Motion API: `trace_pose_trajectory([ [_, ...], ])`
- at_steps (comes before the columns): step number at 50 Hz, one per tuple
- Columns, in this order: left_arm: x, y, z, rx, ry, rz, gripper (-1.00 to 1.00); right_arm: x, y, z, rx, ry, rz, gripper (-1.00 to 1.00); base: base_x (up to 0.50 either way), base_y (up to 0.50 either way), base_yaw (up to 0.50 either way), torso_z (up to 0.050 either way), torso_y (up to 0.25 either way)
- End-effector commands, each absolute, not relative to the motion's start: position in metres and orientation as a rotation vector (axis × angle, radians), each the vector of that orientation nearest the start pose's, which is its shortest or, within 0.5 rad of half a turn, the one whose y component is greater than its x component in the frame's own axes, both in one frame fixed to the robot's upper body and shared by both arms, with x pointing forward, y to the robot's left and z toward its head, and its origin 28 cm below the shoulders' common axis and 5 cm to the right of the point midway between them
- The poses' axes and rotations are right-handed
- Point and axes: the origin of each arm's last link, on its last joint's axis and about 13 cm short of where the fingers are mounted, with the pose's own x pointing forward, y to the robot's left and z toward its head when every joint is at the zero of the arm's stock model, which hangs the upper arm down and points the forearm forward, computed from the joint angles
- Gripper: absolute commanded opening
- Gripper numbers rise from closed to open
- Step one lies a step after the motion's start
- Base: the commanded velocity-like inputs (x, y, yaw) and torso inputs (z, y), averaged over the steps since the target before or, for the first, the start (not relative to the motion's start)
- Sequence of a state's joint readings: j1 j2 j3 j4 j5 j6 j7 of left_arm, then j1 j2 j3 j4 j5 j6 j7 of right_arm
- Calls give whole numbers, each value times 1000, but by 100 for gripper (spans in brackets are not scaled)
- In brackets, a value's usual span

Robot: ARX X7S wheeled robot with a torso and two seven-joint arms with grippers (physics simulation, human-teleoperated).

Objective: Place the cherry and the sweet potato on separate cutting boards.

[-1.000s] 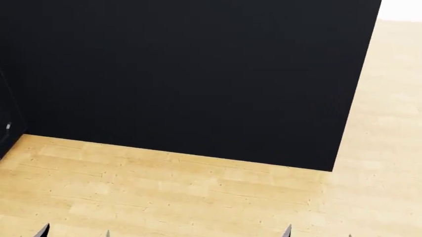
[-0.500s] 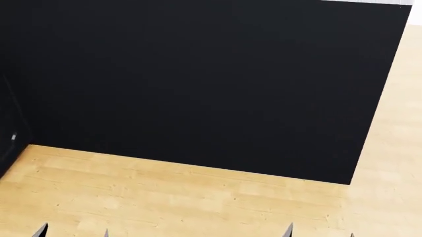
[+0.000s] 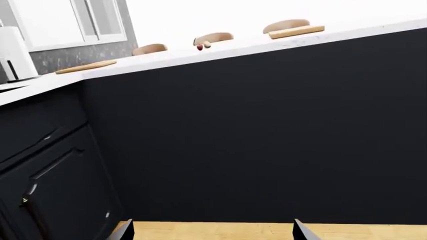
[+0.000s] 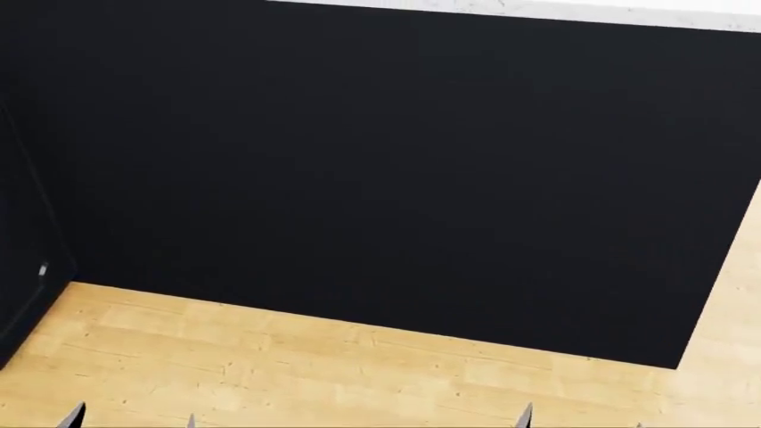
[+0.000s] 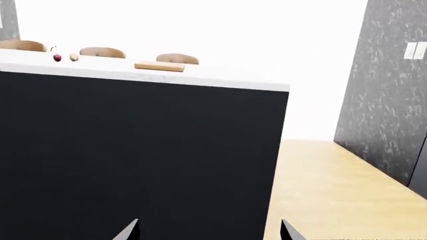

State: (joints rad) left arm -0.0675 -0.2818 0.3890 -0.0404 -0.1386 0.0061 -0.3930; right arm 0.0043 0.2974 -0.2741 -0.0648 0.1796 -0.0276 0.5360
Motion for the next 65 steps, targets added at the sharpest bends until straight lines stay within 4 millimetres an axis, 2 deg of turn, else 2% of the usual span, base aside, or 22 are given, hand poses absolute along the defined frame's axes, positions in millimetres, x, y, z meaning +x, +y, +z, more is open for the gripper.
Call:
trace_pose_trajectory([
  [1, 212, 202, 11, 103, 9, 13, 100, 205, -113, 25, -70, -83, -264, 100, 0, 0, 0, 50, 0],
  [11, 212, 202, 11, 103, 9, 14, 100, 204, -113, 26, -50, -102, -265, 100, 0, 0, 0, 50, 0],
  [29, 212, 202, 11, 102, 8, 14, 100, 204, -112, 25, -56, -102, -252, 100, 0, 0, -417, 50, 0],
  [47, 212, 202, 11, 96, 7, 20, 100, 205, -108, 27, -76, -95, -175, 100, 8, 0, -4, 50, 0],
  [65, 212, 203, 11, 105, -1, 21, 100, 205, -109, 27, -77, -100, -186, 100, 452, -139, 0, 50, 0],
])
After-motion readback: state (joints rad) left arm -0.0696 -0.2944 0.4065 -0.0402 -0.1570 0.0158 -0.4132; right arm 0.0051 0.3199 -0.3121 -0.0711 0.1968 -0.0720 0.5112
